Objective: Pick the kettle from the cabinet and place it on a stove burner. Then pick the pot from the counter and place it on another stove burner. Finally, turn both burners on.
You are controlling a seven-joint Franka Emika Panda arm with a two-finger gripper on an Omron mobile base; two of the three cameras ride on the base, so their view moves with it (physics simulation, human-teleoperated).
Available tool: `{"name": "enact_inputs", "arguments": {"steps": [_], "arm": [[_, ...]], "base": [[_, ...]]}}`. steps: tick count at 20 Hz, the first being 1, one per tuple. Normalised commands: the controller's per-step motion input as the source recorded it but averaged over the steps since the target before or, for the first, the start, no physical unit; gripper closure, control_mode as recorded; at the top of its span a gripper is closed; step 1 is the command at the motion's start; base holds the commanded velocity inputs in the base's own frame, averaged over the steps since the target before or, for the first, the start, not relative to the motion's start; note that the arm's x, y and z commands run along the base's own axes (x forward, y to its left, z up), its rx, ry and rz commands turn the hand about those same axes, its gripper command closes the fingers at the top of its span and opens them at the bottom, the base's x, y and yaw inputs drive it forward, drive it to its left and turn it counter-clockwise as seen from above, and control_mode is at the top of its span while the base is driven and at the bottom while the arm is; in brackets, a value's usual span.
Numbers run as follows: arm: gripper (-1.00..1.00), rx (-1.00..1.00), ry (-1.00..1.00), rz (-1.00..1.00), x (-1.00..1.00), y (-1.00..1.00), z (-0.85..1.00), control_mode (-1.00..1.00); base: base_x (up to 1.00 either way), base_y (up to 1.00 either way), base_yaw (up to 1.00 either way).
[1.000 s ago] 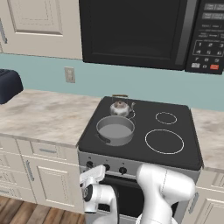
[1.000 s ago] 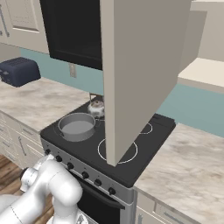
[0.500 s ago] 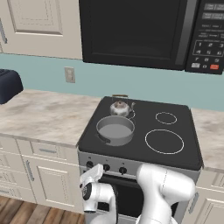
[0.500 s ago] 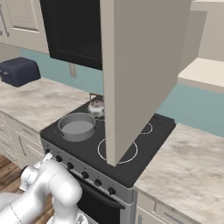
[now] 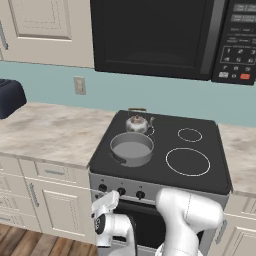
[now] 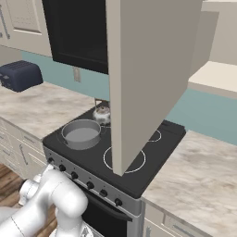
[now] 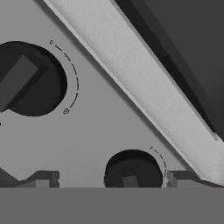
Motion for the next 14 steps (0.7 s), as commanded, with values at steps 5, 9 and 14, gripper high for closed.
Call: {"name": "enact_inputs", "arguments": {"steps": [5, 9, 14], "arm": [[-1.0, -0.03, -0.11, 0.01, -0.4, 0.07, 0.17, -1.0], [-1.0, -0.05, -0.12, 0.01, -0.43, 0.08, 0.28, -1.0], [-1.0, -0.01, -0.06, 0.0, -0.46, 0.04, 0.25, -1.0]], "base": [[0.0, 0.0, 0.0], [0.0, 0.0, 0.0], [0.0, 0.0, 0.0]]}}
